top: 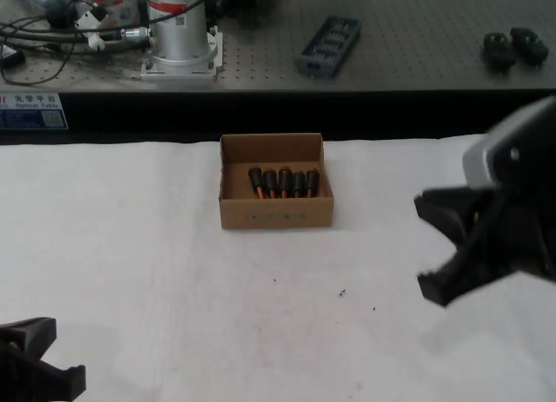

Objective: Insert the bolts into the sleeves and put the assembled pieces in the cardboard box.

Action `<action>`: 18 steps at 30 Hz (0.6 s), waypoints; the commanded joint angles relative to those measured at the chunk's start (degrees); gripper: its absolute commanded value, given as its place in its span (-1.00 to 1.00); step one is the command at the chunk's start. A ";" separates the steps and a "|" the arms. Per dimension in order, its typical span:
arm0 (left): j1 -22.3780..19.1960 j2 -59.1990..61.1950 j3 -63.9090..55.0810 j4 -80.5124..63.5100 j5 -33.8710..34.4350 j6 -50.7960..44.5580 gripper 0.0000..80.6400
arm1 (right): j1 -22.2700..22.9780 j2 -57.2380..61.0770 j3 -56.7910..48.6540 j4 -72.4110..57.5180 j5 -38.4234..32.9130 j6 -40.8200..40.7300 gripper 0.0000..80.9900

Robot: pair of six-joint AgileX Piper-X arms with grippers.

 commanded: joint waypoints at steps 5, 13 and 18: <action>0.12 -3.51 0.02 0.65 -0.33 0.71 -0.97 | -0.02 -3.01 3.81 -0.42 -0.24 0.27 -0.90; 0.79 -20.91 8.56 0.52 -0.33 0.71 -0.97 | -2.52 -15.40 16.51 -0.42 -0.36 0.27 -0.90; 0.87 -27.78 10.41 9.64 -0.33 0.71 -0.97 | -9.43 -23.16 23.28 -0.42 -0.36 0.27 -0.90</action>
